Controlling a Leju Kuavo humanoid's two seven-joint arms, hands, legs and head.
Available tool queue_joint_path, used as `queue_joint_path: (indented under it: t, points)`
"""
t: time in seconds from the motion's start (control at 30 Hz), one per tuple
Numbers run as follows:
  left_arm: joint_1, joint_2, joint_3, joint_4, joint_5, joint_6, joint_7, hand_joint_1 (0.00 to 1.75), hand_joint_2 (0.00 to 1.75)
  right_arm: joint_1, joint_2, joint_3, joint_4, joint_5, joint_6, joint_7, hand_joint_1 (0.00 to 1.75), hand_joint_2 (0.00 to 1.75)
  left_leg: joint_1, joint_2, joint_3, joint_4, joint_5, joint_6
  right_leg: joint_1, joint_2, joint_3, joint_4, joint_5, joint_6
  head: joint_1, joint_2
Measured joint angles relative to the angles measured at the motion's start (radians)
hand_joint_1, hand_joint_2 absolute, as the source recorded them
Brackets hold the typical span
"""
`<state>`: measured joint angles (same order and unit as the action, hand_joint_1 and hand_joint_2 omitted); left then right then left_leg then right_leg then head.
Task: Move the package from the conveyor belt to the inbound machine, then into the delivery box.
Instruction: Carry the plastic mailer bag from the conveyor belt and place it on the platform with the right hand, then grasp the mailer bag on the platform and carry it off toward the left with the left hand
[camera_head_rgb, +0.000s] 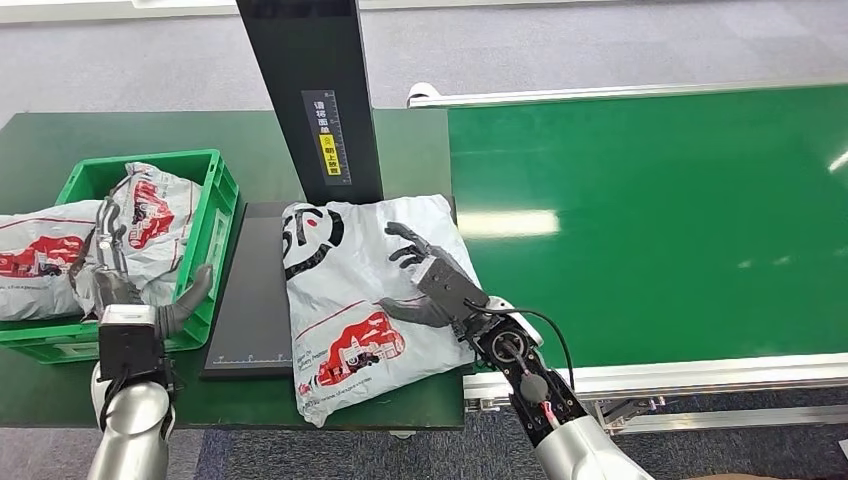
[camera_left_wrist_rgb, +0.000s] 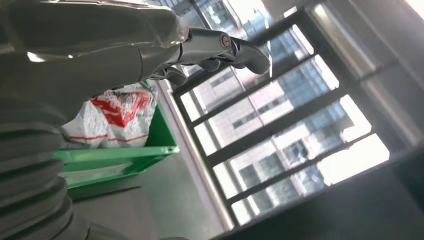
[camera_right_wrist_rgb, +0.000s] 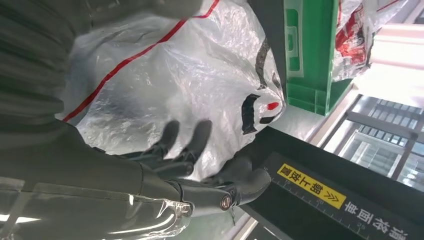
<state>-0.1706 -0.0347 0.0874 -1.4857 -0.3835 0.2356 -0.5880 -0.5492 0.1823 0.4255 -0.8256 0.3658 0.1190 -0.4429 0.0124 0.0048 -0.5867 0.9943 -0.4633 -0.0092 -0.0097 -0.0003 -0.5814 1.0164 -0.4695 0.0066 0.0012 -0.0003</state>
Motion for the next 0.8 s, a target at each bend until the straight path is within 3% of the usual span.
queue_joint_path:
  t: [0.23, 0.4, 0.6, 0.8]
  points:
    - [0.048, 0.005, -0.027, -0.017, -0.137, -0.125, 0.024, 0.00, 1.75, 0.154, -0.075, -0.044, -0.308, -0.198, 0.096, -0.052, 0.00, 1.75, 0.000, -0.001, -0.001, 0.000, 0.000, 0.000, 0.000, 0.000, -0.002, -0.001, 0.000, 0.000, 0.000, 0.000]
    - [0.040, 0.014, -0.131, -0.014, -0.256, -0.196, 0.065, 0.00, 1.75, 0.267, -0.113, -0.147, -0.521, -0.252, 0.098, -0.067, 0.00, 1.75, 0.000, 0.000, -0.001, 0.000, -0.001, 0.000, 0.000, 0.000, -0.002, -0.001, 0.000, 0.000, 0.000, 0.000]
    - [-0.017, 0.019, -0.267, 0.066, -0.308, -0.200, 0.084, 0.00, 1.75, 0.357, -0.122, -0.254, -0.643, -0.275, 0.119, -0.078, 0.00, 1.75, 0.000, 0.000, 0.000, 0.000, -0.001, 0.000, 0.000, 0.000, -0.001, -0.001, 0.000, 0.000, 0.000, 0.000]
    - [-0.069, 0.020, -0.333, 0.155, -0.307, -0.204, 0.084, 0.00, 1.75, 0.413, -0.125, -0.305, -0.690, -0.284, 0.134, -0.086, 0.00, 1.75, 0.000, 0.001, 0.000, 0.000, -0.001, 0.000, 0.000, 0.001, -0.001, -0.001, 0.000, 0.000, 0.000, 0.000]
